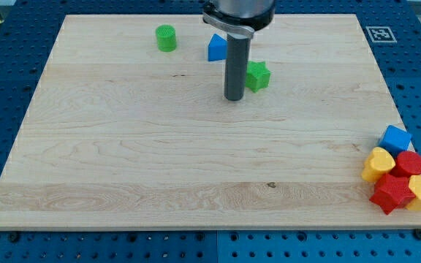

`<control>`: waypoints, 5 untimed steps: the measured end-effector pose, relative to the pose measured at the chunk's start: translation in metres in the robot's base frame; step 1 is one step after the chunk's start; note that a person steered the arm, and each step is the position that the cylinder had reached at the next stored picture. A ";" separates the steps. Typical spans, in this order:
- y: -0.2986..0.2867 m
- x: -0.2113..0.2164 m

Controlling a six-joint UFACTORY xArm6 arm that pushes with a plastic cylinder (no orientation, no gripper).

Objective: Move your arm towards green star

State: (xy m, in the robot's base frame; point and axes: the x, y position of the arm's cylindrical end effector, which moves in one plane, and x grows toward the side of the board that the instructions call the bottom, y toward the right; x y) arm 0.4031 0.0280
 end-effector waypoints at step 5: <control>0.008 -0.051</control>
State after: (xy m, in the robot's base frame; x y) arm 0.3519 0.0360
